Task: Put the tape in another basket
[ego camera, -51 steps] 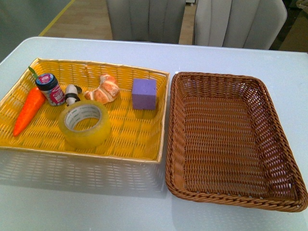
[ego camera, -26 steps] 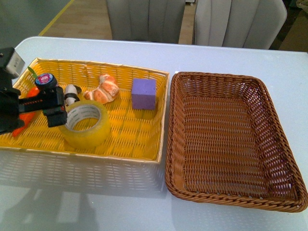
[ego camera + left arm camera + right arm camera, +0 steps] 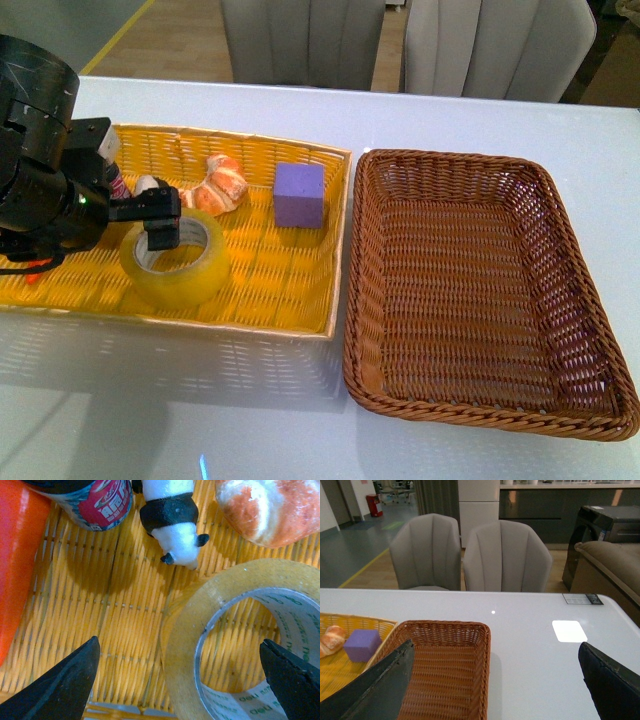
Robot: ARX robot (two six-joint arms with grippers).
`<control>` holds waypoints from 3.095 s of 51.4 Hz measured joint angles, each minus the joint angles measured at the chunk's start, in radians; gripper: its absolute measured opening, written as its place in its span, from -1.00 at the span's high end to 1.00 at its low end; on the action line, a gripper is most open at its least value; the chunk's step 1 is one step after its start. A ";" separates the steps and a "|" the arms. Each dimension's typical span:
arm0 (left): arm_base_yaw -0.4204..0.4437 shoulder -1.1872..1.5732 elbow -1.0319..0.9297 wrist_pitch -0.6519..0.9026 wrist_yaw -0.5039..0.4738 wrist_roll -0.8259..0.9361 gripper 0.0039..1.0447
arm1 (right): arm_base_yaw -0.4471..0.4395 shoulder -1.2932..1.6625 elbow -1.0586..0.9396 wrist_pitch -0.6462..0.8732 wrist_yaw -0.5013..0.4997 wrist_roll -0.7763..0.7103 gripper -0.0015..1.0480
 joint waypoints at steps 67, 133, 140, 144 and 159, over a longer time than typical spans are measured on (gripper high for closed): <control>-0.097 -0.206 0.033 -0.083 0.008 -0.003 0.69 | 0.000 0.000 0.000 0.000 0.000 0.000 -0.83; -0.534 0.098 0.468 -0.298 0.088 -0.109 0.70 | 0.000 0.000 0.000 0.000 0.000 0.000 -0.83; -0.555 0.100 0.472 -0.300 0.093 -0.109 0.70 | 0.000 0.000 0.000 0.000 0.000 0.000 -0.83; -0.558 0.107 0.475 -0.300 0.110 -0.109 0.70 | 0.000 0.000 0.000 0.000 0.000 0.000 -0.83; -0.560 0.119 0.477 -0.301 0.109 -0.110 0.56 | 0.000 0.000 0.000 0.000 0.000 0.000 -0.83</control>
